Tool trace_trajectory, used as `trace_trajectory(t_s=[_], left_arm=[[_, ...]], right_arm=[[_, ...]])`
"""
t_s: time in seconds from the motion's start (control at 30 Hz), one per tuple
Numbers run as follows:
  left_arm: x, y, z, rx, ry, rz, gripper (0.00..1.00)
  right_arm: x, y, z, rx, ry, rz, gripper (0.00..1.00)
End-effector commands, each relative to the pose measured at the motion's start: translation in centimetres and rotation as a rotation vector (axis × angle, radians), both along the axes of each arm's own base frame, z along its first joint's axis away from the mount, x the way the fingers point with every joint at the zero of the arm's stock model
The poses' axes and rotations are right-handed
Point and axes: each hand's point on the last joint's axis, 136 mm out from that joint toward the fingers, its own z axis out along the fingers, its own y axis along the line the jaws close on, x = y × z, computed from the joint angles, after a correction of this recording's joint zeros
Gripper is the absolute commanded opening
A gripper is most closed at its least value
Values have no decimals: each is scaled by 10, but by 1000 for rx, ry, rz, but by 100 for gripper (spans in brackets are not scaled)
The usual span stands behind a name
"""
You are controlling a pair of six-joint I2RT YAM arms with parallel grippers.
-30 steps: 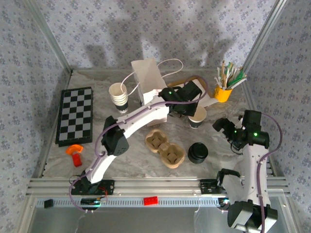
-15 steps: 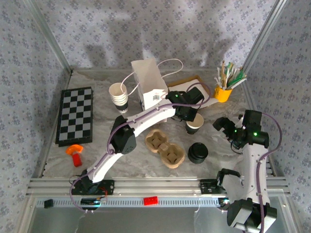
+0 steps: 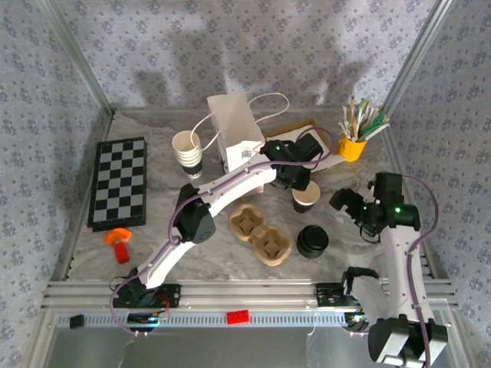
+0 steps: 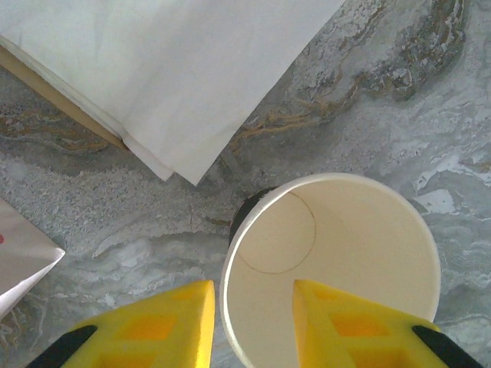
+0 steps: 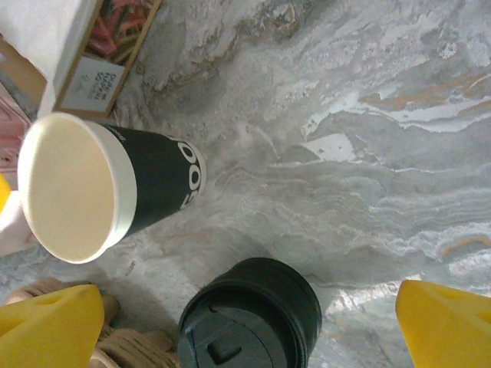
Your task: Pack the takeout coffee
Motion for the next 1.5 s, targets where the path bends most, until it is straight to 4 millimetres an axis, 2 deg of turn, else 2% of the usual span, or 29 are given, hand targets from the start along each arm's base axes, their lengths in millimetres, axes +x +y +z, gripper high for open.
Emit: trace_trajectory(t_s=[0.0,0.23,0.5,0.6,0.8,1.03,1.3,1.47], left_arm=[[-20,11,44,-28,-24,-40,33],[-51,33,73,-137,-55,-52,33],[-75,75,76,-245,-79,-2,35],[-75,80,78,-270,-98,12,35],[-74,83,78,-305,-110,36,35],[-71,88,75,-295,-120,70,35],[-68,93,69,-283,-110,86,35],[-66,95,70,-289,-106,90,35]], right_arm=[[-12,0,6,-52,43,6,100],[-34,16,-6,-137,121,86,100],[-42,48,-30,-171,177,220,100],[-42,62,-37,-191,178,279,98],[-41,69,-52,-243,215,308,97],[-34,81,-68,-221,240,341,96],[-33,85,-79,-212,267,347,86],[-34,85,-78,-211,274,349,79]])
